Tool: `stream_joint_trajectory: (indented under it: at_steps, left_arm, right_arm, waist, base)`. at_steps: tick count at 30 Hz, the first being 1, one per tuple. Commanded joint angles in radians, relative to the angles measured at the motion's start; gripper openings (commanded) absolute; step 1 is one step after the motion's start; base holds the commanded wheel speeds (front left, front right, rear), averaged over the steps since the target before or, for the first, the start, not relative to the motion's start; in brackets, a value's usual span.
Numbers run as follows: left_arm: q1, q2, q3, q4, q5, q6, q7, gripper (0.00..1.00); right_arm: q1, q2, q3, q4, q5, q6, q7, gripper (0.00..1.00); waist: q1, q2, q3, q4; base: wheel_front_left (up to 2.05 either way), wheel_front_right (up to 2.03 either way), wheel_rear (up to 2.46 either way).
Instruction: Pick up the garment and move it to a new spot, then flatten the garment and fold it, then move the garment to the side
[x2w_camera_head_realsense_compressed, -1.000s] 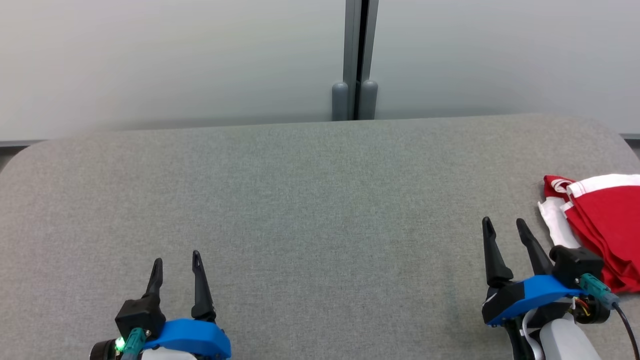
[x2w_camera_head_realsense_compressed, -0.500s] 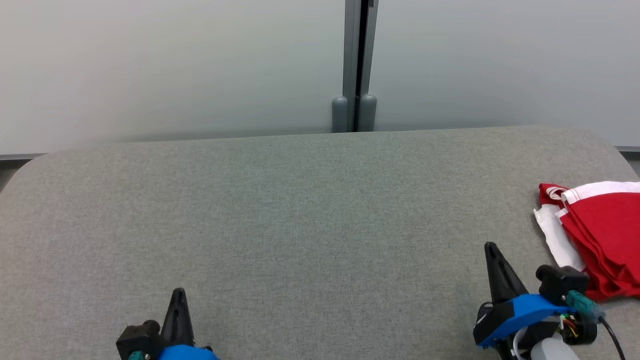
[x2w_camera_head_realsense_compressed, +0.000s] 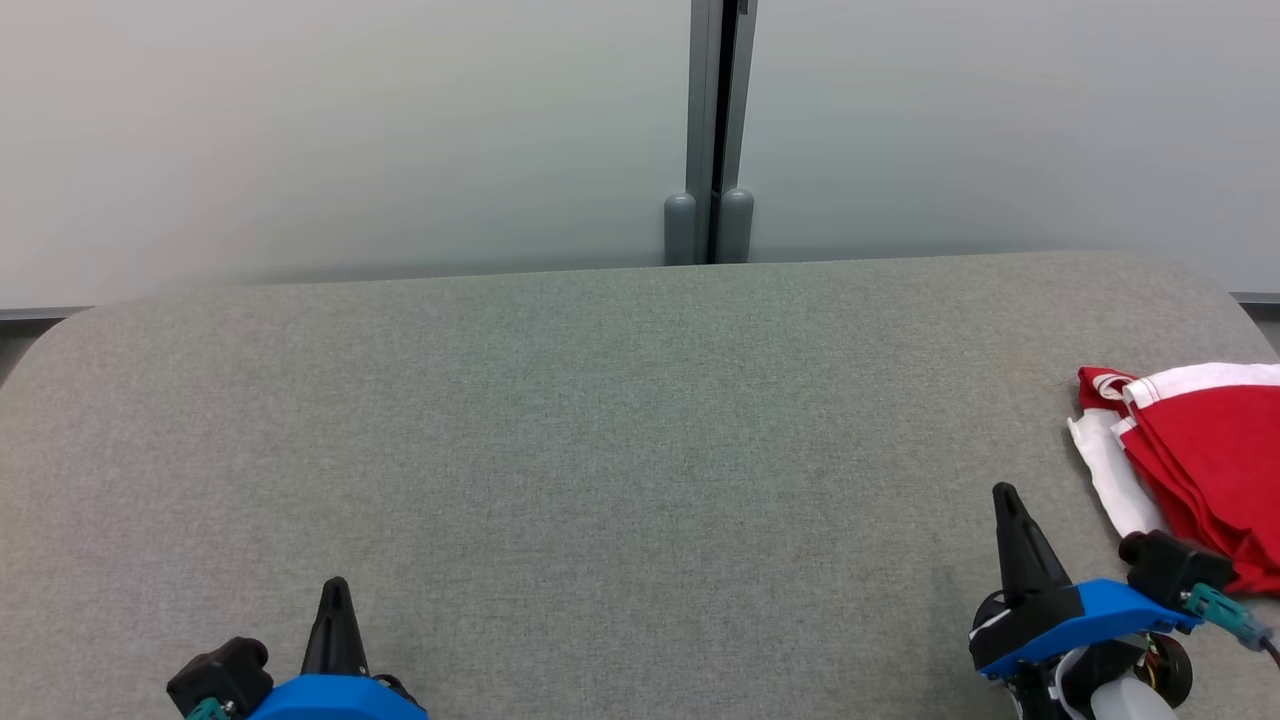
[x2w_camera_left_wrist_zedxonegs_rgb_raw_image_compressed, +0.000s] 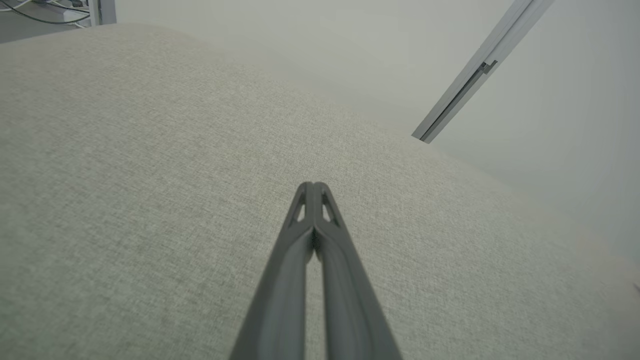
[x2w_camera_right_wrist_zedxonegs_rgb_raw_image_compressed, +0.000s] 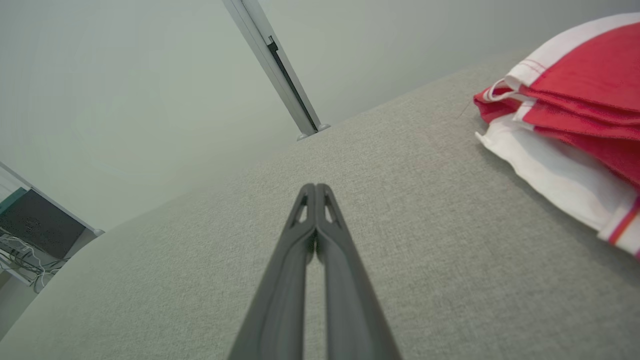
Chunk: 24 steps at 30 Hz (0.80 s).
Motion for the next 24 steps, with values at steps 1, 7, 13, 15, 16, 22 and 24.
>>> stream_joint_trajectory:
  at_steps: [1,7,13,15,16,22,24]
  left_arm:
    - [-0.034,0.000,0.013,-0.023,-0.039,-0.008,0.010,0.00]
    - [-0.040,0.000,0.027,-0.036,-0.131,-0.022,0.035,0.00]
    - [-0.046,0.000,0.042,-0.047,-0.218,-0.037,0.058,0.00]
    - [-0.049,0.000,0.047,-0.051,-0.245,-0.041,0.066,0.00]
    - [-0.050,0.000,0.049,-0.053,-0.259,-0.043,0.070,0.00]
    - [-0.055,0.000,0.059,-0.061,-0.324,-0.054,0.088,0.00]
    - [-0.057,0.000,0.064,-0.065,-0.350,-0.058,0.095,0.00]
  right_arm:
    - [-0.008,-0.005,-0.005,-0.029,0.044,0.000,0.010,0.00]
    - [0.002,-0.005,-0.011,-0.052,0.138,0.000,0.034,0.00]
    - [0.011,-0.006,-0.018,-0.073,0.227,0.000,0.058,0.00]
    - [0.012,-0.006,-0.020,-0.080,0.254,0.000,0.066,0.00]
    - [0.014,-0.006,-0.021,-0.083,0.269,0.000,0.070,0.00]
    - [0.021,-0.006,-0.026,-0.098,0.336,0.000,0.088,0.00]
    - [0.023,-0.007,-0.028,-0.104,0.362,0.000,0.095,0.00]
  waist:
    - [0.0000,0.0000,0.000,0.000]
    - [0.0000,0.0000,0.000,0.001]
    - [0.0000,0.0000,0.000,0.002]
    - [0.0000,0.0000,0.000,0.002]
    - [0.0000,0.0000,0.000,0.002]
    - [0.0000,0.0000,0.000,0.002]
    - [0.0000,0.0000,0.000,0.002]
  base:
    - [0.00,0.00,0.00]
    - [0.00,0.00,0.00]
    - [0.00,0.00,0.00]
    - [0.00,0.00,0.00]
    - [0.00,0.00,0.00]
    - [0.00,0.00,0.00]
    - [0.00,0.00,0.00]
